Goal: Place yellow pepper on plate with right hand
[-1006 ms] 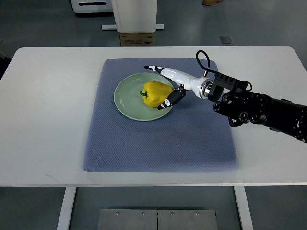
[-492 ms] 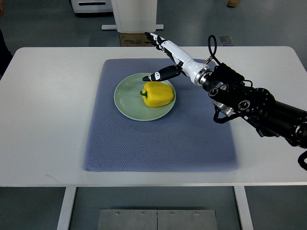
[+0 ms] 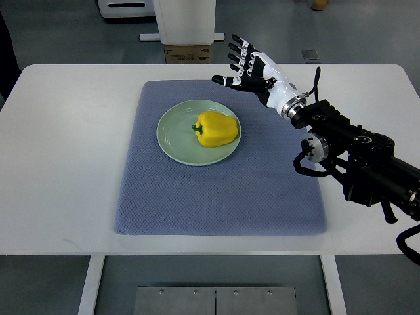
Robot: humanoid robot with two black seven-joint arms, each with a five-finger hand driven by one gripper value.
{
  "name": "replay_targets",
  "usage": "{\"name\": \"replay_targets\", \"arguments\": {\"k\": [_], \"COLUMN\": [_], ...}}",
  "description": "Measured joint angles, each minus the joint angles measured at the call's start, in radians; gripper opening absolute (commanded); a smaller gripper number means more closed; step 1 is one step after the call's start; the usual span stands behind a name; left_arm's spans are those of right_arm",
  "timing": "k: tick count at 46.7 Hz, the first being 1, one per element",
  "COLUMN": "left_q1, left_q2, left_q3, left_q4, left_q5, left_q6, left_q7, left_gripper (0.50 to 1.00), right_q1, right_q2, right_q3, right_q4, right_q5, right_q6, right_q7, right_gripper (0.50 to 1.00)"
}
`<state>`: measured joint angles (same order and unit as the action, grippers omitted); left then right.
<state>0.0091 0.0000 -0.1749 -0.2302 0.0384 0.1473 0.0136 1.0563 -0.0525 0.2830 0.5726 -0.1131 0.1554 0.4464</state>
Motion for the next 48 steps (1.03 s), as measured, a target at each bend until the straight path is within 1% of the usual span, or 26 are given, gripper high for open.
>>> {"name": "replay_targets", "arguments": {"k": [2,6,11,16,21,27,40,48], "left_q1": [0.0,0.0,0.0,0.0,0.0,0.0,0.0,0.0], "left_q2": [0.0,0.0,0.0,0.0,0.0,0.0,0.0,0.0], "left_q3": [0.0,0.0,0.0,0.0,0.0,0.0,0.0,0.0], "left_q4": [0.0,0.0,0.0,0.0,0.0,0.0,0.0,0.0], "left_q5": [0.0,0.0,0.0,0.0,0.0,0.0,0.0,0.0], "left_q6": [0.0,0.0,0.0,0.0,0.0,0.0,0.0,0.0], "left_q7": [0.0,0.0,0.0,0.0,0.0,0.001,0.0,0.0], "left_gripper": [1.0,1.0,1.0,1.0,1.0,1.0,1.0,1.0], "right_q1": [-0.01,-0.024,-0.045,-0.059,-0.082,-0.104,-0.193,-0.212], "right_q2": [-0.018,-0.045,-0.077,-0.088,-0.102,-0.111,-0.149,-0.163], "right_q3": [0.019,0.048,0.073,0.113,0.17,0.219,0.235,0.233], "right_q4": [-0.003,-0.006,-0.015,-0.041,-0.083,-0.119,-0.136,-0.135], "right_q5": [0.041,0.115,0.185,0.225,0.289,0.338,0.343,0.341], "right_q6": [0.029,0.06,0.087,0.108,0.139,0.151,0.154,0.167], "right_q7": [-0.005,-0.019,-0.034,-0.045,-0.098,-0.145,-0.143,-0.141], "right_gripper": [1.0,1.0,1.0,1.0,1.0,1.0,1.0,1.0]}}
